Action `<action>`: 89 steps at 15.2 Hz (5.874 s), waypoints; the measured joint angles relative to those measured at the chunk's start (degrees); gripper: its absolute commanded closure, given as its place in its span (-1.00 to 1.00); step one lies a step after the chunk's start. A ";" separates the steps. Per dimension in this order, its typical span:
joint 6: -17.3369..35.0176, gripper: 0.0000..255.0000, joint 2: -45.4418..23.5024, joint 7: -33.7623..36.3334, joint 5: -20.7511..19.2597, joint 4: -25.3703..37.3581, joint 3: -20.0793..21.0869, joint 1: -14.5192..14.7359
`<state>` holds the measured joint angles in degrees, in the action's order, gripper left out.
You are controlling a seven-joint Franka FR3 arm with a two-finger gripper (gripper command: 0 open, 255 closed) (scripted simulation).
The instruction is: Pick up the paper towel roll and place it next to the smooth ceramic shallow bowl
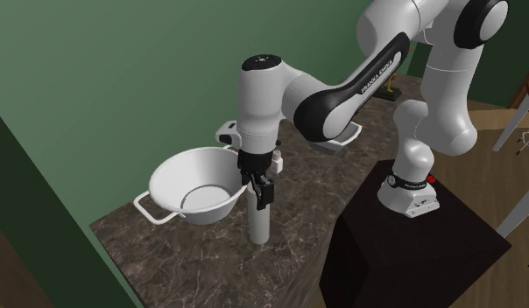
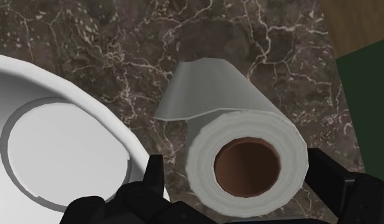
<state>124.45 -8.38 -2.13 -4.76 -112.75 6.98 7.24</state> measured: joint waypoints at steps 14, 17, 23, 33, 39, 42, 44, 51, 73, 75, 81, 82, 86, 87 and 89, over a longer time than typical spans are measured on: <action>-0.86 1.00 0.35 -0.15 0.11 0.54 0.01 -0.03; -2.81 1.00 1.04 -0.33 0.30 1.81 0.04 -0.04; -7.02 1.00 2.47 -0.74 0.66 4.63 0.09 -0.07; -14.47 1.00 3.92 -1.32 1.07 10.65 0.12 -0.09; -19.04 1.00 3.98 -1.39 1.14 15.16 0.23 0.04; -21.34 1.00 3.69 -1.53 1.14 17.75 0.23 0.04; -22.85 1.00 3.79 -1.66 1.18 19.16 0.22 0.03; -28.52 1.00 3.08 -1.77 1.12 25.54 0.31 0.17; -39.86 1.00 7.58 -9.36 2.17 32.75 -2.75 -3.86; -39.50 1.00 9.59 -11.90 2.45 30.50 -4.05 -5.18; -37.52 1.00 16.66 -19.34 2.77 21.74 -8.20 -8.59; -37.39 1.00 16.99 -20.41 2.75 21.29 -8.82 -9.02; -37.16 1.00 19.61 -26.24 2.41 18.64 -12.31 -11.41; -37.30 1.00 20.65 -27.69 2.26 17.78 -13.20 -12.00; -37.44 1.00 21.52 -30.34 2.00 17.15 -14.84 -13.01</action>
<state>87.01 13.14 -32.47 -2.76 -95.61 -7.86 -5.77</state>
